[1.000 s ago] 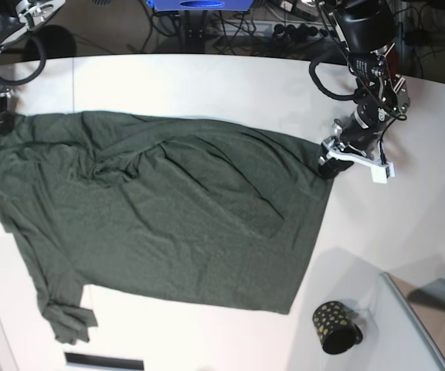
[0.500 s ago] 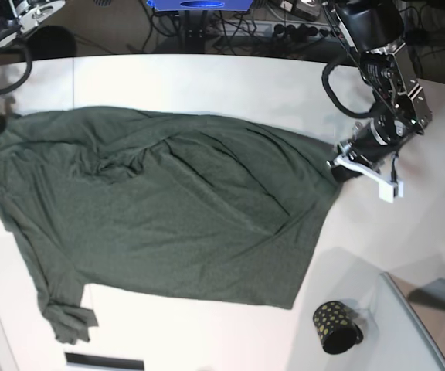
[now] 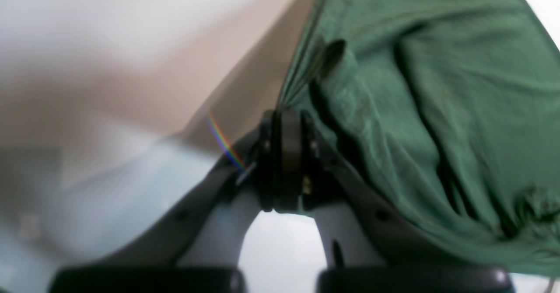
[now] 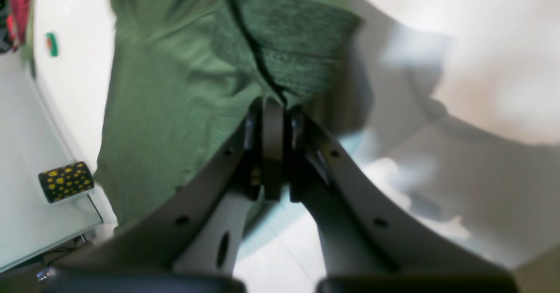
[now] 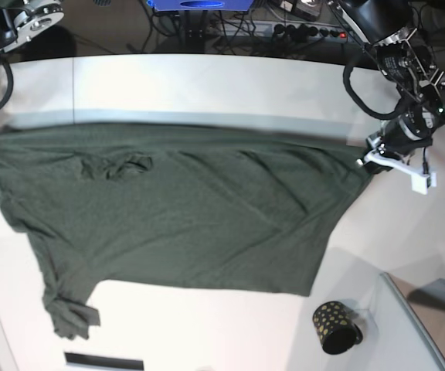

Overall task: Layout the t-shirt on the table in an organized manner, then fold the t-shirt properly
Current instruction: 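Lift and pull the shirt edge with both grippers to stretch it flat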

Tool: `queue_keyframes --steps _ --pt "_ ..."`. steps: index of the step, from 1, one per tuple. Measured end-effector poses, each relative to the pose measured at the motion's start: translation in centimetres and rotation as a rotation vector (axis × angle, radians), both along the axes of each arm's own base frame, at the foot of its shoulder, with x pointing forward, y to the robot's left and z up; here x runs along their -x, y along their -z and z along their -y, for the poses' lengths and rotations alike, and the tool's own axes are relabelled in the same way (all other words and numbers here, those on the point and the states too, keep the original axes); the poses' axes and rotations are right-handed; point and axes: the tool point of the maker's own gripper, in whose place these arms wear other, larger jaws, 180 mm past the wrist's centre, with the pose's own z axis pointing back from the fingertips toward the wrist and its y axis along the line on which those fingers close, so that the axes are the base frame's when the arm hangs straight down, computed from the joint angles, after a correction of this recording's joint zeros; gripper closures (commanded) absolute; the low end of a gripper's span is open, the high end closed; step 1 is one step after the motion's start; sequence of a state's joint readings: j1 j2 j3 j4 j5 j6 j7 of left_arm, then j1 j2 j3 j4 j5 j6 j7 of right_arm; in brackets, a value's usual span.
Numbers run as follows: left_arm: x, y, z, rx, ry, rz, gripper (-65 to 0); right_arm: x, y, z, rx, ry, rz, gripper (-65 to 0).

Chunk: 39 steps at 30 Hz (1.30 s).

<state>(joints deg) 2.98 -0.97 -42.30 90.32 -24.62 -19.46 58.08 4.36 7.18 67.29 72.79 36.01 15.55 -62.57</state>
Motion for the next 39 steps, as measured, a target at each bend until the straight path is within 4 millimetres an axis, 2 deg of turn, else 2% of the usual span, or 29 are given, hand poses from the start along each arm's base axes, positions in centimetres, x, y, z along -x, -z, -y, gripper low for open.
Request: queue_keyframes --steps 2,7,9,15,19,24,35,39 --pt "0.5 0.0 -0.5 -0.013 -0.01 -0.002 0.0 0.6 0.4 -0.3 -0.01 -0.001 -0.017 -0.3" --pt "1.3 0.6 -0.3 -0.006 -0.009 -0.025 0.0 0.3 0.2 0.2 -0.025 0.037 -0.018 -0.3" --pt "2.4 1.2 -0.2 -0.006 -0.005 -0.045 0.0 0.6 0.1 0.5 -0.02 0.04 -0.025 -0.2" --pt "6.0 3.2 0.0 0.0 -0.006 -0.131 0.0 4.4 1.9 0.4 -0.02 0.045 -0.113 -0.2" --pt "7.6 3.9 0.0 0.0 -0.006 -0.166 0.0 4.4 2.4 0.4 -0.031 0.049 -0.106 -0.2" --pt "7.8 4.0 -0.1 -0.006 -0.006 -0.172 0.0 5.7 4.8 -0.6 -0.078 0.072 -0.142 -0.2" --pt "8.9 4.5 -0.1 -0.009 -0.007 -0.198 0.0 7.1 5.3 -0.1 -0.055 0.093 -0.162 -0.8" --pt "9.7 4.8 -0.1 -0.01 -0.007 -0.213 0.0 6.9 5.4 -0.3 -0.059 0.099 -0.154 -0.9"
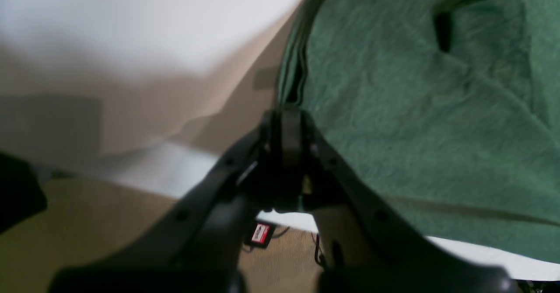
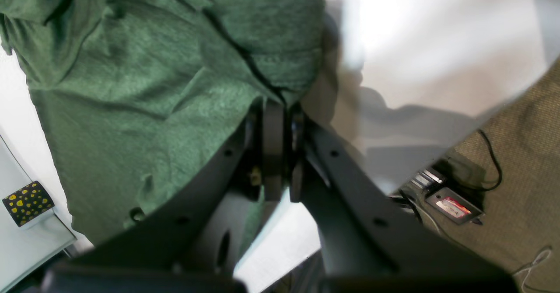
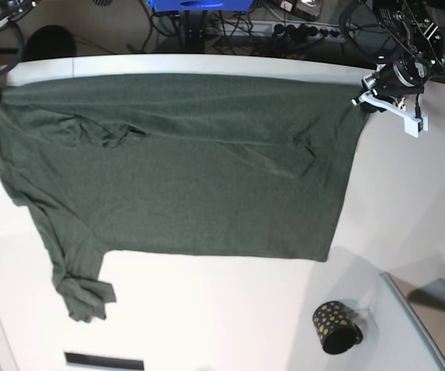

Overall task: Layout the t-shirt on the table in an organized manner, then fold the t-shirt properly
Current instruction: 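Lift and pull the shirt edge with both grippers to stretch it flat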

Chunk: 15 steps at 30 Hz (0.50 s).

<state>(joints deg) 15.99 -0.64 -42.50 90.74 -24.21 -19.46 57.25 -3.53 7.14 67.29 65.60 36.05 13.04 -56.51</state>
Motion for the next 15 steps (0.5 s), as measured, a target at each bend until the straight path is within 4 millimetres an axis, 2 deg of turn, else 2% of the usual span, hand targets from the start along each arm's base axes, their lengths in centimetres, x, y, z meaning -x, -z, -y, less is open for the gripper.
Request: queue_keyframes --steps 1,3,5,8,9,12,15 --pt "0.3 0.1 -0.1 -0.008 0.001 -0.01 0.0 0.0 0.2 -0.3 -0.008 0.0 -0.001 -1.7" --pt "0.9 0.5 -0.6 -0.044 0.008 -0.047 0.0 0.2 0.4 -0.8 -0.017 0.0 -0.004 -7.1" --pt "1.5 0.8 -1.2 -0.076 -0.017 -0.082 0.0 0.2 0.5 -0.8 -0.017 0.0 -0.006 -17.1" --pt "2.4 1.0 -1.3 -0.105 -0.027 -0.117 0.0 0.1 0.3 -0.6 -0.014 0.001 -0.001 -28.5" --pt "2.4 0.8 -1.2 -0.115 -0.023 -0.116 -3.0 0.0 0.2 -0.5 -0.012 0.003 0.004 -30.5" --pt "2.1 0.0 -1.6 -0.161 -0.018 -0.109 -20.2 0.0 0.1 -0.5 -0.01 0.005 0.008 -31.4" --pt "1.5 -1.0 -1.9 -0.189 -0.012 -0.085 -34.1 0.0 0.1 -0.4 -0.01 0.006 0.008 -31.7"
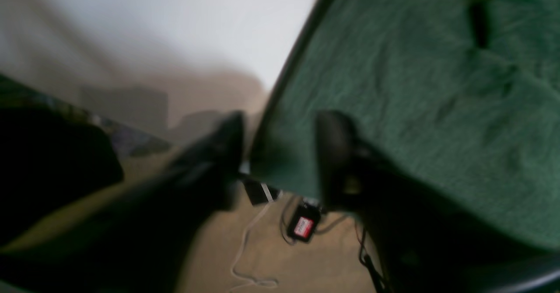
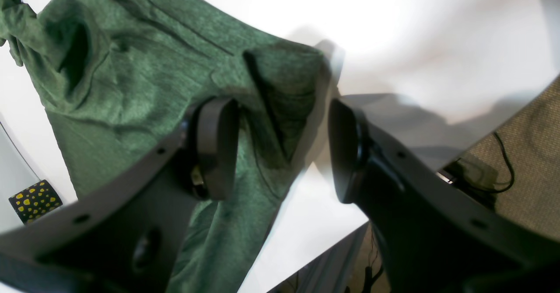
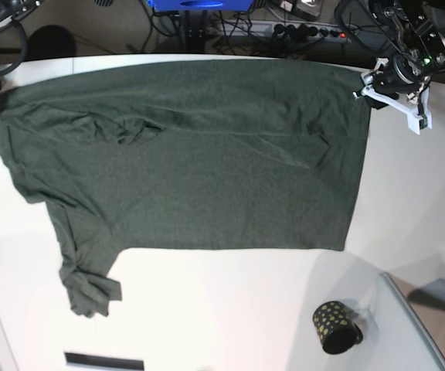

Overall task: Layout the t-shirt on the table in an organized manner, then fold the t-shirt properly
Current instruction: 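Lift and pull the shirt edge with both grippers to stretch it flat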

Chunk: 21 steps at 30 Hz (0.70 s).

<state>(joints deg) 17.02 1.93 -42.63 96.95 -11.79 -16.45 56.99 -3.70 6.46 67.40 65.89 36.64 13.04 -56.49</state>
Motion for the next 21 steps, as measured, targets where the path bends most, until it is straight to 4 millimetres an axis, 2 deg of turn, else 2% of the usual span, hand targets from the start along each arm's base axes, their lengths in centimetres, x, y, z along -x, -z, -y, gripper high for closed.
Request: queue_keyframes --steps 3,6,11,14,18,20,21 --pt "0.1 0.0 -0.1 -0.011 -0.006 -0.004 -40.6 0.3 -0.1 0.1 0.008 0.001 -0.003 -31.8" --pt "0.3 -0.1 -0.1 -0.009 -0.009 -0.005 -40.6 1.0 -1.1 0.8 0.065 -0.014 -0.016 -31.8" --pt "-0.5 -3.2 -2.3 -0.083 -0.049 0.071 -40.6 1.6 -4.8 3.5 0.218 0.052 0.039 -31.8" --pt "-0.8 -3.7 -2.4 -0.094 -0.045 0.085 -40.5 2.3 -5.4 3.7 0.239 0.041 0.023 -32.0" --pt "-1.0 -3.7 -2.2 -0.09 -0.04 0.086 -40.3 1.6 -5.5 3.2 0.233 0.008 0.026 -31.4" --pt "-1.0 -3.6 -2.0 -0.084 -0.04 0.089 -39.5 0.0 -5.4 1.8 0.252 -0.114 0.041 -30.5" --pt "-1.1 -3.5 -1.7 -0.07 -0.041 0.096 -36.4 -1.1 -5.4 0.5 0.263 -0.212 0.061 -27.2"
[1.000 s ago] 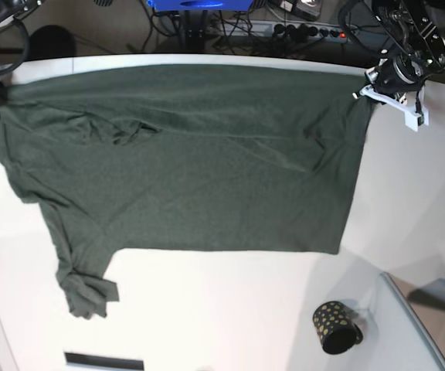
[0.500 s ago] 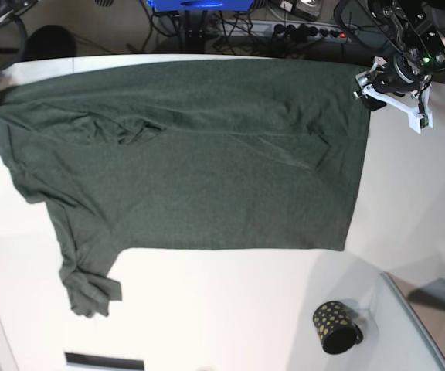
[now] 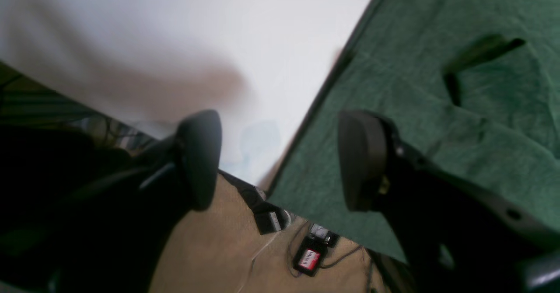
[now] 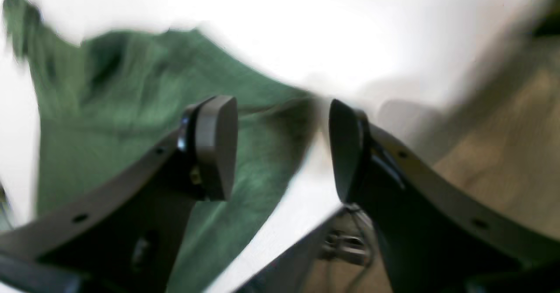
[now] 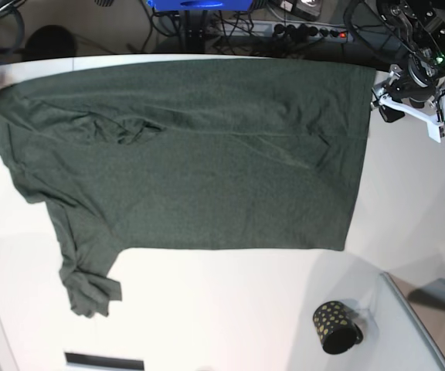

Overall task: Layout the t-shirt on the table in an organized manner, then fold the t-shirt properly
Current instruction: 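Lift and pull the shirt edge with both grippers to stretch it flat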

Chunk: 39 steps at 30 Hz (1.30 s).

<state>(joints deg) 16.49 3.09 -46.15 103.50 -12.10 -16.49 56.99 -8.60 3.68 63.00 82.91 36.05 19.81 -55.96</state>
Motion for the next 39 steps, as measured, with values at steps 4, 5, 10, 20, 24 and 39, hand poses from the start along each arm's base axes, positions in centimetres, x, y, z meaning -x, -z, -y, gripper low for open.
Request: queue_keyframes --steps 4,5,10,20,24,39 --pt "-0.9 -0.1 1.4 0.064 -0.003 0.071 -5.3 -3.2 -0.1 -4.1 0.053 -0.308 0.003 -0.8" --pt "-1.3 -0.4 1.1 0.049 -0.003 0.1 0.0 -3.4 0.3 -4.4 0.072 -0.339 -0.026 0.0" --pt "-1.4 -0.7 0.8 0.036 -0.004 0.113 0.0 -3.1 1.6 -4.3 0.149 -0.315 -0.077 -3.3" --pt "-0.8 1.0 0.5 0.064 -0.017 0.078 0.0 -2.1 2.2 -3.4 0.16 -0.253 -0.126 -3.3" --pt "-0.8 1.0 0.4 0.062 -0.019 0.079 0.0 -0.9 3.3 -3.2 0.14 -0.235 -0.164 -3.3" --pt "-0.9 0.5 -0.5 0.037 -0.012 0.078 0.0 2.6 4.9 -3.0 0.112 -0.223 -0.244 -1.5"
